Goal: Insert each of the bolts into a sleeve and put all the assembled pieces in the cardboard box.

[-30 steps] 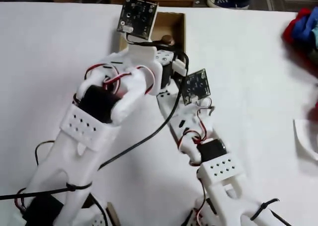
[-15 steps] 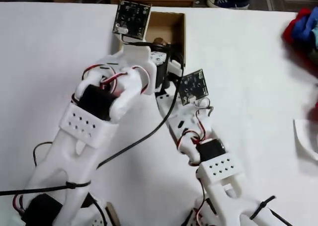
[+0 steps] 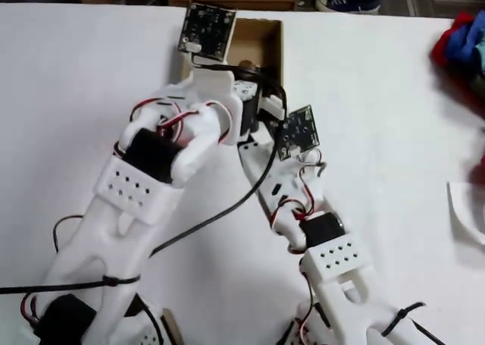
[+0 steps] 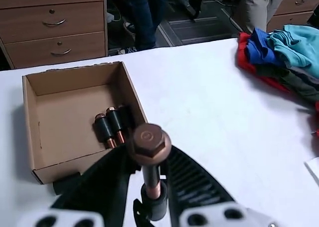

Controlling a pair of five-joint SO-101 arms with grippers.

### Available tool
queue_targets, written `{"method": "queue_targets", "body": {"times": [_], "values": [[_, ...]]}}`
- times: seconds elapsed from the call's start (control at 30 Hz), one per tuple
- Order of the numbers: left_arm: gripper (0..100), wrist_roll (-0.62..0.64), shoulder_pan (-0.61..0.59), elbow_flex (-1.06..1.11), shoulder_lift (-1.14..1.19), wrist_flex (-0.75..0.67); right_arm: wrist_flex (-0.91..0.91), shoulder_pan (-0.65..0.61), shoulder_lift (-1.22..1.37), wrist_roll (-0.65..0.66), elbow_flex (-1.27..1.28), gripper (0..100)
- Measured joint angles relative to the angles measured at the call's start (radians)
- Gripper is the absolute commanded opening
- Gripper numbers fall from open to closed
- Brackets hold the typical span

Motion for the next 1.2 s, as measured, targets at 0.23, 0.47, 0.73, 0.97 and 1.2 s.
{"method": "queue_targets", "body": {"times": [0.23, 0.47, 0.73, 0.97, 1.2], "values": [[3, 0.000, 0.000, 0.012, 0.000, -0.005, 0.000, 0.000, 0.000, 0.000, -0.032, 2.2], [8, 0.000, 0.002, 0.072, 0.000, -0.005, 0.000, 0.000, 0.000, 0.000, -0.032, 2.2], [21, 0.000, 0.000, 0.043, 0.000, 0.063, 0.000, 0.003, 0.000, 0.000, -0.032, 2.2], [21, -0.003, -0.002, -0.043, 0.000, 0.109, 0.002, 0.002, 0.000, 0.000, -0.032, 2.2], [21, -0.003, -0.043, -0.061, 0.000, 0.109, 0.032, 0.006, 0.000, 0.000, -0.032, 2.2]]}}
